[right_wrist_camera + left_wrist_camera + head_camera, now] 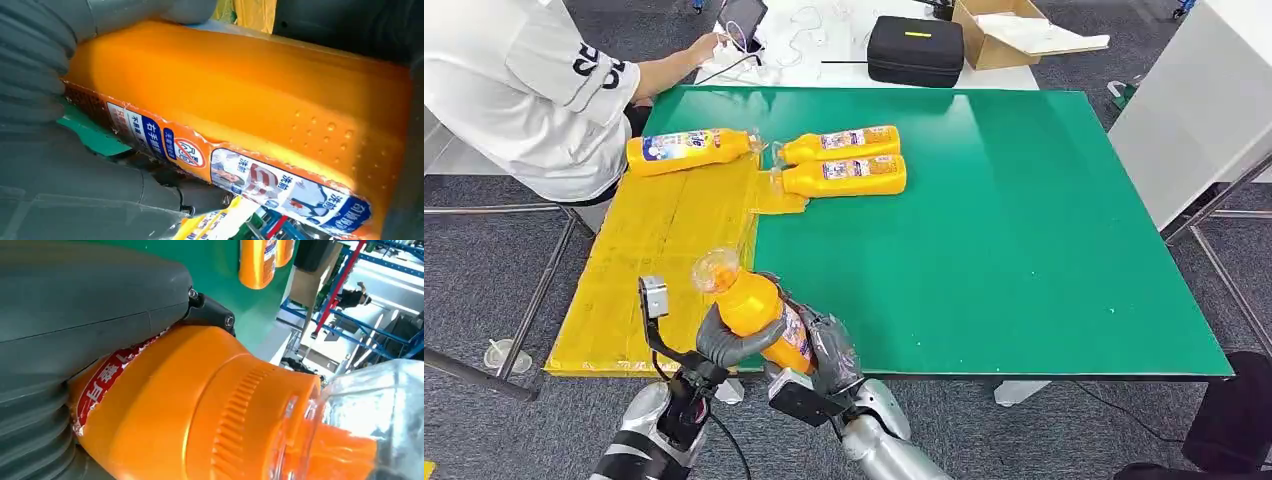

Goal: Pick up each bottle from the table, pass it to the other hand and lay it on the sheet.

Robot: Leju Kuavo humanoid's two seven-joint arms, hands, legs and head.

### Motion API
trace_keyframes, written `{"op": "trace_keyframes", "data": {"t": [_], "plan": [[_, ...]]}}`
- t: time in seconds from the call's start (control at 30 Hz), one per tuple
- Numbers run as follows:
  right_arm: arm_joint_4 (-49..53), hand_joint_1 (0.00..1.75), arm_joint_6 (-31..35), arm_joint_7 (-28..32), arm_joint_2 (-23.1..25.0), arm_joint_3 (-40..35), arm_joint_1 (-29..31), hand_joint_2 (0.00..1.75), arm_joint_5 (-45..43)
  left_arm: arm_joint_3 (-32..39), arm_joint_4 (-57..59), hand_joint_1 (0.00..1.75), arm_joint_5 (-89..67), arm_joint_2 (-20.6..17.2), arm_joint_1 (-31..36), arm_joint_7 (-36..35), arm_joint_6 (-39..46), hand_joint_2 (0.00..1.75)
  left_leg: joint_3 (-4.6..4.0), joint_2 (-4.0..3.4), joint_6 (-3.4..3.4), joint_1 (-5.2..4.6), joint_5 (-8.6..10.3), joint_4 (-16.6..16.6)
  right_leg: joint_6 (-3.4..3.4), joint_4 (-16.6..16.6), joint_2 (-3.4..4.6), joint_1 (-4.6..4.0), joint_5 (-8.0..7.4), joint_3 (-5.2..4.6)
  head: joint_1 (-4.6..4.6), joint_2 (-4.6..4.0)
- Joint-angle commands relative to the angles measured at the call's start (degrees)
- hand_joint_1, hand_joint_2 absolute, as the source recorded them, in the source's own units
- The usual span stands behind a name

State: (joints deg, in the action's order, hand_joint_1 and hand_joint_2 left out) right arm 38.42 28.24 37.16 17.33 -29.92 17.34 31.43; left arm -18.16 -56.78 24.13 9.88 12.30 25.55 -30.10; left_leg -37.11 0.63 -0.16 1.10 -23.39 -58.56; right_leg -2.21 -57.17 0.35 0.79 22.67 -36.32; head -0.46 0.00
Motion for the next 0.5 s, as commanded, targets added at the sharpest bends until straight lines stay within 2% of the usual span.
{"op": "trace_keyframes", "data": {"t": [0.03, 0.13, 0.27, 0.33, 0.5], "plan": [[2.17, 0.00, 1.23, -2.05, -1.49, 0.81, 0.95, 0.00, -0.32, 1.22, -1.11, 1.75, 1.04, 0.04, 2.07, -0.49, 2.44, 1.75, 0.19, 0.02, 0.06, 0.00, -0.07, -0.01, 0.08, 0.00, -0.10, -0.04, 0.08, 0.22, 0.00, 0.00], [7.68, 0.00, -0.78, -2.53, -2.12, 2.23, -0.17, 0.00, -2.32, 5.27, -1.62, 1.75, 1.51, 0.44, 3.10, -0.70, 6.43, 1.75, 0.26, -0.01, 0.07, 0.01, -0.10, -0.02, 0.09, 0.01, -0.09, -0.05, 0.10, 0.29, 0.00, 0.02], [20.37, 0.00, -3.52, -2.76, -4.09, 3.67, -3.13, 0.00, -6.13, 11.67, -1.89, 1.75, -5.93, 0.63, 7.52, 4.10, 20.01, 1.75, 0.18, 0.02, 0.07, 0.02, -0.07, -0.06, 0.09, -0.03, -0.12, -0.06, 0.08, 0.21, 0.00, 0.00], [24.74, 0.00, -4.03, -2.89, -4.74, 3.47, -4.19, 0.00, -6.71, 13.96, -1.80, 1.75, -8.77, 0.66, 9.18, 5.56, 24.08, 1.75, -0.03, 0.09, 0.03, 0.03, 0.02, -0.06, 0.06, -0.05, -0.16, -0.05, 0.02, 0.01, -0.04, 0.00], [33.03, 0.00, -3.09, -1.77, -5.30, 2.43, -6.91, 0.00, -9.21, 17.52, -1.07, 1.75, -15.92, 0.98, 11.84, 8.78, 31.91, 1.75, 0.11, 0.05, 0.05, 0.03, -0.02, -0.04, 0.06, -0.02, -0.14, -0.06, 0.06, 0.15, 0.00, 0.00]]}}
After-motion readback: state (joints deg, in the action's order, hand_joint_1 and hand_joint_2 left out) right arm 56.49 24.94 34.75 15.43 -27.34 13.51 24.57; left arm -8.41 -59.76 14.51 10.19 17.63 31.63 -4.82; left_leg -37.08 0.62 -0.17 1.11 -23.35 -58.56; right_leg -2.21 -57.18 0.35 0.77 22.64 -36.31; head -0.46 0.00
